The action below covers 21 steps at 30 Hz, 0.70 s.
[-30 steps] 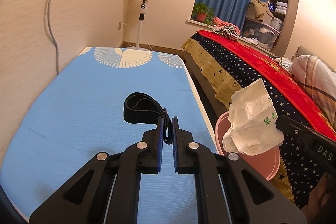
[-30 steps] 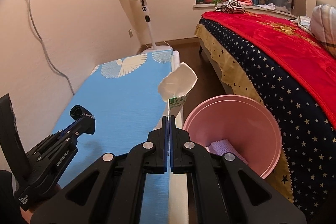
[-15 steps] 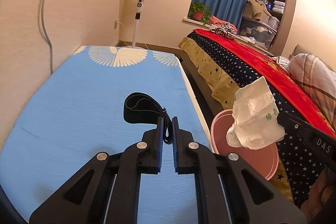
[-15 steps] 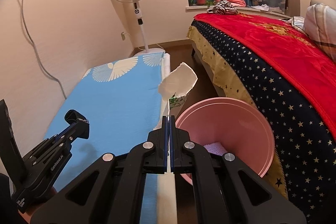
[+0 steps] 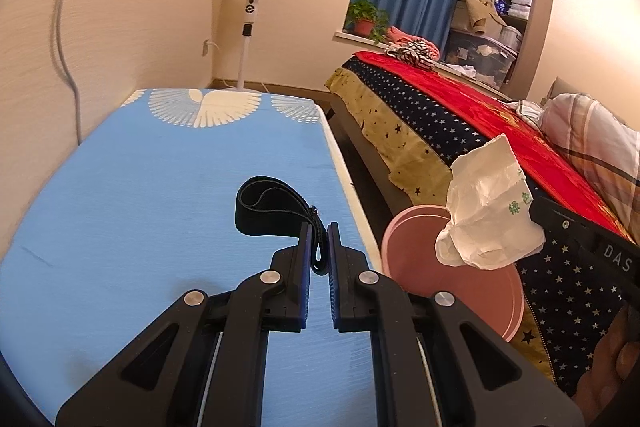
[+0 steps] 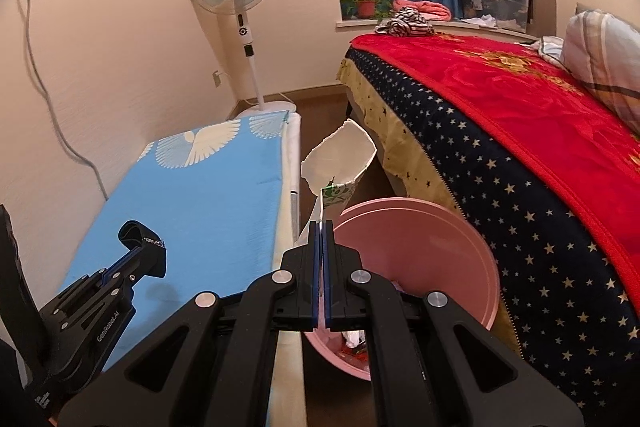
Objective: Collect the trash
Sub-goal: 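Carry the black strap and white paper bag with both tools over the pink bin, then open both tools to drop the black strap and paper bag into the bin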
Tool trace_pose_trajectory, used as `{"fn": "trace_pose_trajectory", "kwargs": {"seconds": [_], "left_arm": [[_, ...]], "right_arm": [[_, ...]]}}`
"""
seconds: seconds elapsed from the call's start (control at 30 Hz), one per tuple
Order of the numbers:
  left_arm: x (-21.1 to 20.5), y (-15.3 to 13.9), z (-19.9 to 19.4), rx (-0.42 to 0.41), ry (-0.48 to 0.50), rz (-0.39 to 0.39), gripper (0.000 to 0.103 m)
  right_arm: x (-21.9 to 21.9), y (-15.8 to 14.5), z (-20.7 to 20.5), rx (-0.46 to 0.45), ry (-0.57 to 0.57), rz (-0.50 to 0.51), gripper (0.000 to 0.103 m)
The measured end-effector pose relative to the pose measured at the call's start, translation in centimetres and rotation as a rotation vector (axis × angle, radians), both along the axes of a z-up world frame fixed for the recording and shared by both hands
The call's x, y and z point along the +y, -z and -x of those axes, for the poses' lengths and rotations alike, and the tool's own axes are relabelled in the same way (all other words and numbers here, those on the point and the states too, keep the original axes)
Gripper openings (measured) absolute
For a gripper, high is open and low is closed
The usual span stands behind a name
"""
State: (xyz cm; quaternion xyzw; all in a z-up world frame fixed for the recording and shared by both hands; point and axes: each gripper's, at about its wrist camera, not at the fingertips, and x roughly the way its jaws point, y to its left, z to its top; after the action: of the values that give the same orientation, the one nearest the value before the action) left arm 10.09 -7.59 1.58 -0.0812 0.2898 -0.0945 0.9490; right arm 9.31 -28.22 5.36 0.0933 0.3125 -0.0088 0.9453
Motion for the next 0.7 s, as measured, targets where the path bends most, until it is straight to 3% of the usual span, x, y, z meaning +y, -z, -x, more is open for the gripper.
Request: {"fn": "trace_pose_trajectory", "kwargs": {"seconds": [0.7], "left_arm": [[-6.1,1.2,-1.8,0.006,0.147,0.034,0.008]], "right_arm": [[-4.9,1.4,-0.9,0.033,0.156,0.004,0.001]]}}
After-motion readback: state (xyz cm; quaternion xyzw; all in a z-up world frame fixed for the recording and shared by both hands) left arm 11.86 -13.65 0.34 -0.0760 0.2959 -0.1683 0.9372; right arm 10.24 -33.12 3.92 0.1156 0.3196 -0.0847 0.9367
